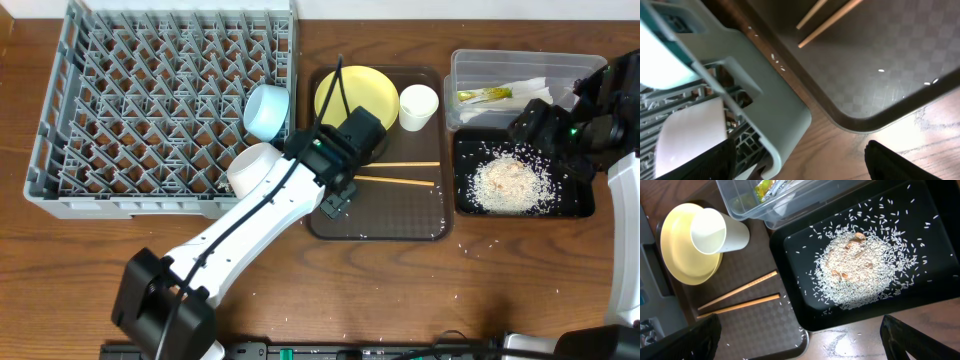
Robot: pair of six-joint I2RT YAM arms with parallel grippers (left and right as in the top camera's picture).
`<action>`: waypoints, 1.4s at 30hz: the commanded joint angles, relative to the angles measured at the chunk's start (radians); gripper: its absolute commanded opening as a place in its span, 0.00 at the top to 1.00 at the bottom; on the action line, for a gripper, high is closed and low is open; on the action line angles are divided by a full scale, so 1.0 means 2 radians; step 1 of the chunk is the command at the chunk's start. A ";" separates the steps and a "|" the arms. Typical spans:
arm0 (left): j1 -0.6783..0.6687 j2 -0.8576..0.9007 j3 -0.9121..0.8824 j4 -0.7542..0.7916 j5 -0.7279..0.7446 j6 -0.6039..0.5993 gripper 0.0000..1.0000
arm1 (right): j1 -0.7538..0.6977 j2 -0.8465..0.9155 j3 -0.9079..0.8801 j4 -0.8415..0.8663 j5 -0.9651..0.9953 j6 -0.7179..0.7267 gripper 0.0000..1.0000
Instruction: Sort waste into correct bins and load items into the dishwasher
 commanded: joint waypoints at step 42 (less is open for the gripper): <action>0.056 0.035 0.015 0.037 0.039 0.012 0.16 | 0.000 -0.003 0.006 0.000 -0.002 0.000 0.01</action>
